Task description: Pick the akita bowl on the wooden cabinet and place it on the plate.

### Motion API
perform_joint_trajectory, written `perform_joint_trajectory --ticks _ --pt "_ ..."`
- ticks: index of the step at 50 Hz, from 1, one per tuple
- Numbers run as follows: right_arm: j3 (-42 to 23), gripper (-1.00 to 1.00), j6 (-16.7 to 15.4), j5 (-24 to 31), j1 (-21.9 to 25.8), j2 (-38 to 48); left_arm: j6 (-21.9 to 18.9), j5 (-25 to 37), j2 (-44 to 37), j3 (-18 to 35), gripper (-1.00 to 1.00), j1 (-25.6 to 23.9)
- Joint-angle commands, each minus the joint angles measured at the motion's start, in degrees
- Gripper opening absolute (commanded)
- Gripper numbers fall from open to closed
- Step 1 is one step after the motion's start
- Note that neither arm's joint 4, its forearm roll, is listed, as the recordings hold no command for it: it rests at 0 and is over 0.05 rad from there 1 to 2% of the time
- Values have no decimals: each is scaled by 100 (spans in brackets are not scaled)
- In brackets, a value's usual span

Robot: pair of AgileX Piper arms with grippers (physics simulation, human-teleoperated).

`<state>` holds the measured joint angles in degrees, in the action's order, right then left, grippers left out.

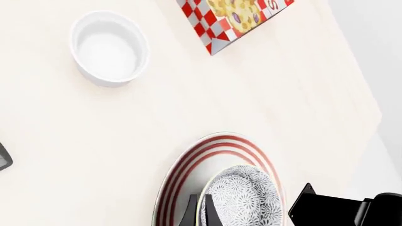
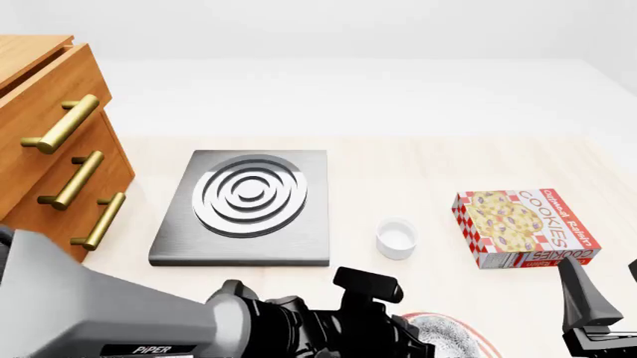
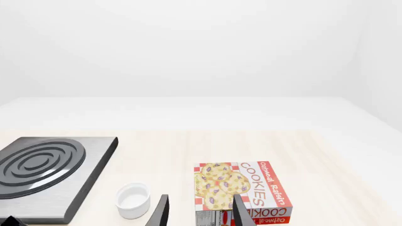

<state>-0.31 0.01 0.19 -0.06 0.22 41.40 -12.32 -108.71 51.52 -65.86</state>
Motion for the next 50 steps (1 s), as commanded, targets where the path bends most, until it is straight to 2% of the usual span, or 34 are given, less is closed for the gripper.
perform_joint_trajectory --ticks 1,9,14,39,50 --pt "0 100 0 0 0 0 -246 -15 49 90 100 104" --pt "0 100 1 -1 0 0 -476 38 206 125 100 132" --pt "0 100 0 0 -1 0 -684 51 422 82 100 364" --pt "0 100 0 0 0 0 -854 327 996 -23 100 517" --pt "0 100 0 0 0 0 -967 412 1437 -153 100 745"
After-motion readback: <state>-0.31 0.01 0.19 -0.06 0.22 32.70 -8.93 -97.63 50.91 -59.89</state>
